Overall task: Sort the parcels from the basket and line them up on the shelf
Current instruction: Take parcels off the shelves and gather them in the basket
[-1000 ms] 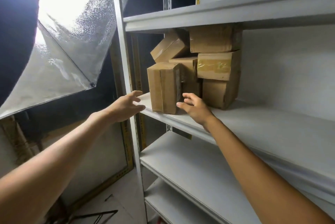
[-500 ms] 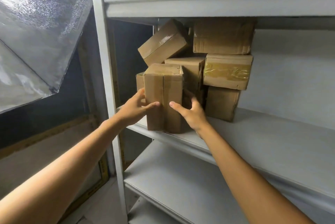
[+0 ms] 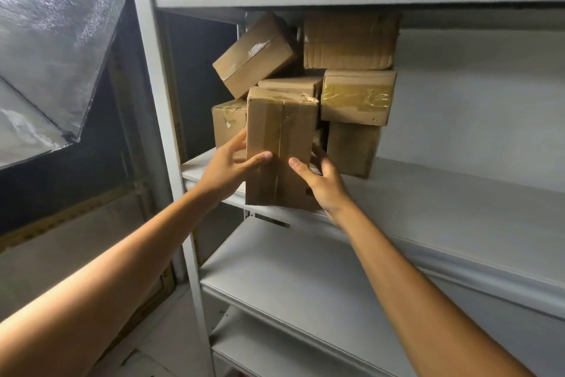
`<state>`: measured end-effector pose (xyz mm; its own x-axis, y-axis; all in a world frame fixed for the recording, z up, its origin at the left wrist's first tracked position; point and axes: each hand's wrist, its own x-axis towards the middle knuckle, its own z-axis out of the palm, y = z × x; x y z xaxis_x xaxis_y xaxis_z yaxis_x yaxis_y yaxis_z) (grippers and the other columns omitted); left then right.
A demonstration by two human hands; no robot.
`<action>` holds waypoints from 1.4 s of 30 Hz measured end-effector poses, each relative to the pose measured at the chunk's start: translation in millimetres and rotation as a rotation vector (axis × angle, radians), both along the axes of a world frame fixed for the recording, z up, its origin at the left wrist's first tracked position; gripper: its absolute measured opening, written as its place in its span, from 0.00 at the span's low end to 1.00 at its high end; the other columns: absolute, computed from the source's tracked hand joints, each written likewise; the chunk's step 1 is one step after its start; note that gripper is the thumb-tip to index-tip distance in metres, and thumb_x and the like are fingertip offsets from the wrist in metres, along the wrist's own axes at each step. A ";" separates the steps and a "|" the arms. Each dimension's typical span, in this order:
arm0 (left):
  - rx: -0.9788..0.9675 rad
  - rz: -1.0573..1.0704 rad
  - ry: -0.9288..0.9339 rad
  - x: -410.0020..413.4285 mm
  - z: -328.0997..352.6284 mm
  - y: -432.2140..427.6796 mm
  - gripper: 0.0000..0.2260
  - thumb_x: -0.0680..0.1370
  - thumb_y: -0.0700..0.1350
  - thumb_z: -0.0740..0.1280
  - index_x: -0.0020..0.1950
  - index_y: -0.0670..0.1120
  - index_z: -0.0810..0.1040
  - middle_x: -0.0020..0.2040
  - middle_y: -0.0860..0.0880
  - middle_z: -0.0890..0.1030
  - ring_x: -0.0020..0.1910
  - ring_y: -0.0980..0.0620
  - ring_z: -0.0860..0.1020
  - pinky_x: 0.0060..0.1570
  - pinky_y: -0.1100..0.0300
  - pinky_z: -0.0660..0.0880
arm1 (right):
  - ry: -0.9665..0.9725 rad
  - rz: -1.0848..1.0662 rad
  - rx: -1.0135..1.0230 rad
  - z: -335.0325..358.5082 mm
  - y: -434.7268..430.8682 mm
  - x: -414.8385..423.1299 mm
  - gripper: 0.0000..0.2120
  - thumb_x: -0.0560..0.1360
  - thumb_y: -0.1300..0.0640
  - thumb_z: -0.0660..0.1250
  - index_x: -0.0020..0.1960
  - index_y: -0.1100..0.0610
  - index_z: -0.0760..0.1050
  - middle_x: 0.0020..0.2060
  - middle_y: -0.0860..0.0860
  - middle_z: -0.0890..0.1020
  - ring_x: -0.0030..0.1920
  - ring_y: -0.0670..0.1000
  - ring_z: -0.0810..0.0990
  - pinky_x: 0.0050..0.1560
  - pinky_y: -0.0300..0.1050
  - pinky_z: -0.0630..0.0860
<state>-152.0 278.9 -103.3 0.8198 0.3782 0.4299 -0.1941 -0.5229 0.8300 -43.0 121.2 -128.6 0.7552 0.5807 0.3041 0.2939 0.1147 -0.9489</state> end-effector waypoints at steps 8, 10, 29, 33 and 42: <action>0.030 -0.228 0.027 8.9 14.9 -112.0 0.37 0.69 0.55 0.75 0.75 0.54 0.63 0.63 0.47 0.77 0.53 0.51 0.82 0.48 0.63 0.79 | -0.036 -0.184 0.063 19.9 -132.6 -16.1 0.20 0.76 0.48 0.68 0.66 0.47 0.71 0.52 0.39 0.78 0.54 0.39 0.76 0.48 0.29 0.71; 0.027 -0.318 0.034 18.9 16.7 -152.1 0.39 0.67 0.56 0.75 0.75 0.53 0.63 0.62 0.45 0.78 0.52 0.52 0.83 0.49 0.60 0.80 | -0.042 -0.261 0.064 21.1 -179.4 -17.7 0.22 0.76 0.47 0.68 0.68 0.50 0.71 0.55 0.44 0.79 0.57 0.44 0.78 0.53 0.34 0.75; -0.051 -1.061 -0.066 75.3 2.7 -557.6 0.34 0.75 0.50 0.71 0.76 0.59 0.57 0.66 0.53 0.74 0.62 0.53 0.76 0.62 0.49 0.74 | -0.099 -1.006 0.101 6.6 -565.2 -112.5 0.34 0.74 0.49 0.71 0.75 0.42 0.60 0.64 0.45 0.75 0.62 0.46 0.76 0.59 0.46 0.78; -0.032 -1.241 -0.066 67.3 -15.4 -619.4 0.36 0.74 0.54 0.70 0.77 0.57 0.55 0.70 0.52 0.71 0.66 0.53 0.72 0.63 0.52 0.73 | -0.095 -1.156 0.109 -11.5 -603.6 -150.7 0.31 0.76 0.54 0.69 0.75 0.44 0.61 0.63 0.44 0.76 0.59 0.41 0.78 0.53 0.36 0.78; 0.009 -1.645 0.165 -3.2 -105.4 -729.9 0.35 0.73 0.47 0.72 0.74 0.58 0.57 0.69 0.53 0.70 0.66 0.56 0.70 0.60 0.62 0.73 | 0.052 -1.605 0.128 -98.8 -653.9 -269.3 0.30 0.78 0.57 0.68 0.75 0.48 0.59 0.64 0.46 0.76 0.61 0.45 0.78 0.57 0.43 0.79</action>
